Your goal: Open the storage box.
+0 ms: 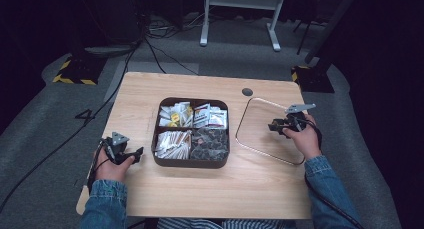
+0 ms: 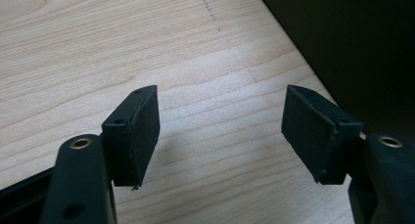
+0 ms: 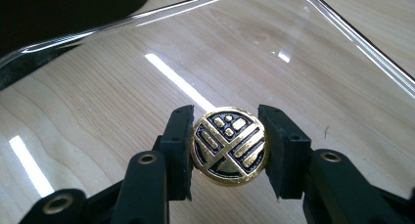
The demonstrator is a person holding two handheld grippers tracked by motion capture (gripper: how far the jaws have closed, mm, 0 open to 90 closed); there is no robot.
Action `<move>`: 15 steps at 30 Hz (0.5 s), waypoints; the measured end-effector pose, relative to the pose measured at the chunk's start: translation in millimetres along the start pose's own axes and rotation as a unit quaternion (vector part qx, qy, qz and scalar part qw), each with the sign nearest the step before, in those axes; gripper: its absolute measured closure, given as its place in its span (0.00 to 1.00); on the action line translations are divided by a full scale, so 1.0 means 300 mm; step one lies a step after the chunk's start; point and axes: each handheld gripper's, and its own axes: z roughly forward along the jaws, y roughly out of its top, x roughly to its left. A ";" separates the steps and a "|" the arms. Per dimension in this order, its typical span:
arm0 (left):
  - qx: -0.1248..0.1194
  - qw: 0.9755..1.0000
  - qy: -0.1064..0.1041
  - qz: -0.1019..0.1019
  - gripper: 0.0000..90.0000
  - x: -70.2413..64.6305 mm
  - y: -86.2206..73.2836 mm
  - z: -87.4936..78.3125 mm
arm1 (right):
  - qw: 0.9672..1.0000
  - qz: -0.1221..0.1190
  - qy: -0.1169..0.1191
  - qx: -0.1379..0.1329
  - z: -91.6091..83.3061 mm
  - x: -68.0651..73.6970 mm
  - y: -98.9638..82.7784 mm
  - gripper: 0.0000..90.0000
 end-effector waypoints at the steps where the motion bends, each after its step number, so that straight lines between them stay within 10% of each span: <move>1: 0.000 1.000 0.001 0.000 0.34 0.000 0.000 0.000 | 1.000 0.000 0.000 0.002 0.006 -0.001 -0.004 0.66; 15: 0.001 1.000 0.001 0.001 0.35 -0.001 -0.001 0.003 | 1.000 0.009 -0.002 0.019 0.069 -0.002 -0.040 0.66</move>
